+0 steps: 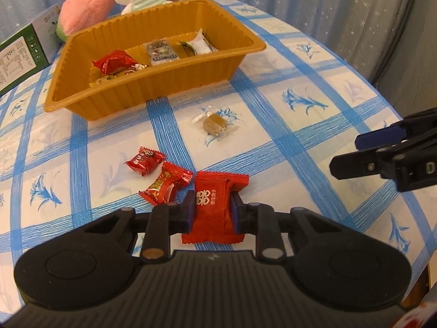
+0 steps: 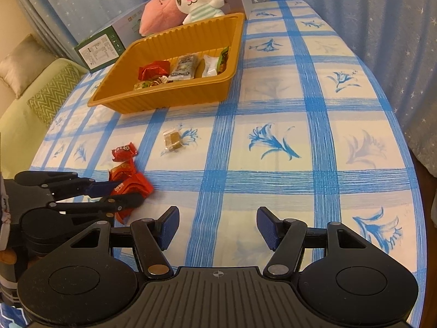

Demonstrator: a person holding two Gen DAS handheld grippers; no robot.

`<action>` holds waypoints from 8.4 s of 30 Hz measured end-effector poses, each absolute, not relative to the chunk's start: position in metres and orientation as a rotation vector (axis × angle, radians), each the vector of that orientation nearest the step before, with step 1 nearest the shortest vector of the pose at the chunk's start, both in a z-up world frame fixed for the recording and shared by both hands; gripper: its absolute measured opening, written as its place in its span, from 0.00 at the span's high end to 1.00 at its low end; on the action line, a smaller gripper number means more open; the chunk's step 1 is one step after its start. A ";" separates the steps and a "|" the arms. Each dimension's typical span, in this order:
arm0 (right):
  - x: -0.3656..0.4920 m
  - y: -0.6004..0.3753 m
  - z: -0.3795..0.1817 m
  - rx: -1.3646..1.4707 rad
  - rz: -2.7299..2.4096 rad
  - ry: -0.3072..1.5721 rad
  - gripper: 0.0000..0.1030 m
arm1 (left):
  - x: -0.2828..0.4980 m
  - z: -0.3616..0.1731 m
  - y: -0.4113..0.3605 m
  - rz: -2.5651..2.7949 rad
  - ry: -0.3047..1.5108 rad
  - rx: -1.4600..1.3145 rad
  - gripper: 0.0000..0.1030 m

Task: Organize snacks
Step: 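Lift the red packet with the left gripper while the right moves to the clear-wrapped candy, then close the right gripper on the clear-wrapped candy while the left holds the red packet, then carry the red packet and clear candy over the orange tray, then open the left gripper over the tray while the right opens to drop the clear candy, then withdraw both grippers from the tray toward the two small red candies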

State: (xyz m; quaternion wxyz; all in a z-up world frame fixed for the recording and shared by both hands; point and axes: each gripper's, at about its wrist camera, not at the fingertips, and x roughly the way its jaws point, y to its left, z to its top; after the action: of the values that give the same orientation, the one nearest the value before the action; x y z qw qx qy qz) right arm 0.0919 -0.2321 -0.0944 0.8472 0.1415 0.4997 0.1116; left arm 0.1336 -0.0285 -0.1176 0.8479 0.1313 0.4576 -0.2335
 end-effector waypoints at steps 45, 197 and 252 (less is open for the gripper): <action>0.197 -0.140 -0.133 -0.006 0.414 0.973 0.72 | 0.147 -0.076 0.126 -0.074 0.899 0.099 0.77; 0.276 -0.214 -0.044 0.325 0.242 0.787 0.33 | 0.298 -0.035 0.015 -0.275 0.825 0.131 0.54; 0.055 -0.202 -0.049 0.169 0.388 0.973 0.32 | 0.046 -0.043 0.016 -0.220 0.920 0.094 0.52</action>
State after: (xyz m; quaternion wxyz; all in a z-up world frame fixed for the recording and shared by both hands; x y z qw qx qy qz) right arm 0.0551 -0.2020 -0.0494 0.8625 0.0805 0.4641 0.1848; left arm 0.0460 0.0163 -0.0431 0.8891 0.0451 0.4431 -0.1061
